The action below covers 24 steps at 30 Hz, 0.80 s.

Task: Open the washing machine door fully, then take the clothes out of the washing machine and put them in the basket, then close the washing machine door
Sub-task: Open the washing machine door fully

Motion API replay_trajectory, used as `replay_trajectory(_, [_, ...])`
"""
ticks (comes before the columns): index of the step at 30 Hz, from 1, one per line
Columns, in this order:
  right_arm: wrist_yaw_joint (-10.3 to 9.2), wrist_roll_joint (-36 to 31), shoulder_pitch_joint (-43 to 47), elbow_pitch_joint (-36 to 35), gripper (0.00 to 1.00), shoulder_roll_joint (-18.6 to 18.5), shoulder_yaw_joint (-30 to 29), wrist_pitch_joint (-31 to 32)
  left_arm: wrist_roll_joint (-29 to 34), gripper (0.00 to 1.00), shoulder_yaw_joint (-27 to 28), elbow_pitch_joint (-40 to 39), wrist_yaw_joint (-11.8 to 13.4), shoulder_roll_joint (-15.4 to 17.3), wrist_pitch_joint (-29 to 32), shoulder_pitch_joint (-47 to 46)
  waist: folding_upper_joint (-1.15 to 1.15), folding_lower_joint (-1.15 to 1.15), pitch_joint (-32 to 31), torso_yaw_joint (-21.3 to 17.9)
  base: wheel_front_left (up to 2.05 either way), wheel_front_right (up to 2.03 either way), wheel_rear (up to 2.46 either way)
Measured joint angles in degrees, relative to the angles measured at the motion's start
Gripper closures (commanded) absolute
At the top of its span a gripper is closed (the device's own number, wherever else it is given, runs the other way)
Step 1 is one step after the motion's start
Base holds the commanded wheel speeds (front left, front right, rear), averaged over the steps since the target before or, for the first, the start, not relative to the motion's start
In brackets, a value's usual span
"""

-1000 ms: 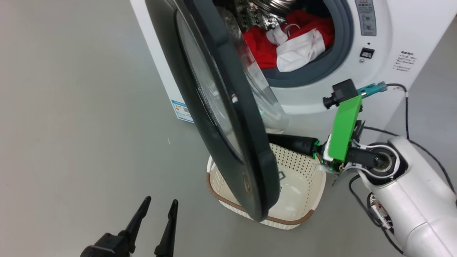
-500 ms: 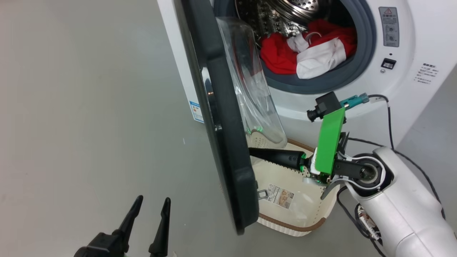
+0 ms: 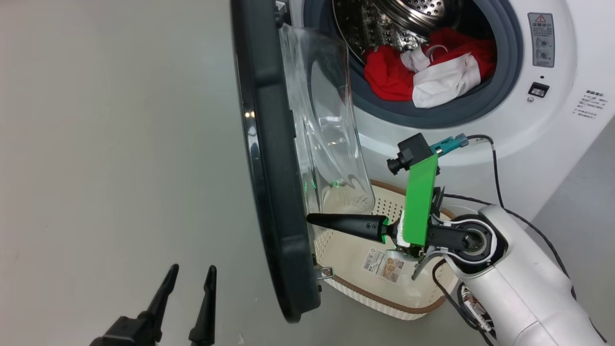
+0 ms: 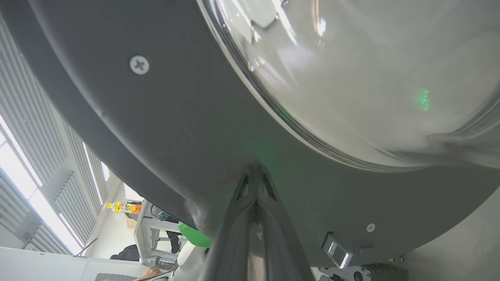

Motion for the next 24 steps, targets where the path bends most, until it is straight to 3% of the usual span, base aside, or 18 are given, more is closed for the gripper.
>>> replay_trajectory(24, [-0.01, 2.1, -0.2, 0.1, 1.0, 1.3, 5.9, -2.9, -0.1, 0.0, 1.4, -1.1, 0.9, 0.0, 0.0, 0.1, 0.0, 0.0, 0.5, 0.5, 0.0, 0.0, 0.0])
